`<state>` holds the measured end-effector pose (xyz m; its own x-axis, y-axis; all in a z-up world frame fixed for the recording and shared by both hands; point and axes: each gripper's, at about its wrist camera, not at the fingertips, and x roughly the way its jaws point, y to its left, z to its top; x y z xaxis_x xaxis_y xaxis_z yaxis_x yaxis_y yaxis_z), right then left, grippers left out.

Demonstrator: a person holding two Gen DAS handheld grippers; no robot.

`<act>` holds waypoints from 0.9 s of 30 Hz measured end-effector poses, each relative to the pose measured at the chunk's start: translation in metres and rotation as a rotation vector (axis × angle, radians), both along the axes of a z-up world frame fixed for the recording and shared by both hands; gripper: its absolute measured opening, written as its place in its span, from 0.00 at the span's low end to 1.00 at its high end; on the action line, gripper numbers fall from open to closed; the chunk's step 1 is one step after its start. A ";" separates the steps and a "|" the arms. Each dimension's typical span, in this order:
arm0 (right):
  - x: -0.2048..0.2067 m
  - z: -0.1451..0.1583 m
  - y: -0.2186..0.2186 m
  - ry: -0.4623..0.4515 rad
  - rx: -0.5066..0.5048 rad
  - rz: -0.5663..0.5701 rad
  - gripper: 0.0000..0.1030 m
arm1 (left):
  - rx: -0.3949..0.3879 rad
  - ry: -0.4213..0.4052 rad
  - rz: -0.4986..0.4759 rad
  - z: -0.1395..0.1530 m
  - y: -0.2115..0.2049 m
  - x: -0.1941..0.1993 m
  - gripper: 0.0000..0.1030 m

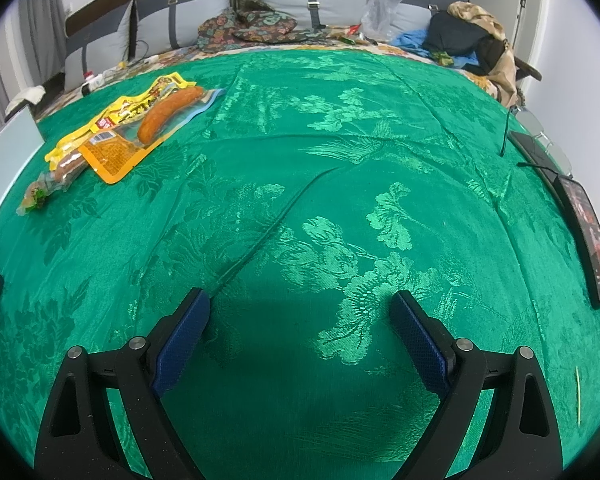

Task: Organize snacks
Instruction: 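Grasp the green-labelled clear bag of brown snack with the right tool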

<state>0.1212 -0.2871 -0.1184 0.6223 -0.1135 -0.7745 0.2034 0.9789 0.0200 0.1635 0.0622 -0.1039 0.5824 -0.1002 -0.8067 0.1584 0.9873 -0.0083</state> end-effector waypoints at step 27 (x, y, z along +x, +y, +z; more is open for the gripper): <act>0.166 0.086 0.214 0.169 0.224 0.639 0.88 | -0.001 0.000 -0.001 0.000 0.001 0.000 1.00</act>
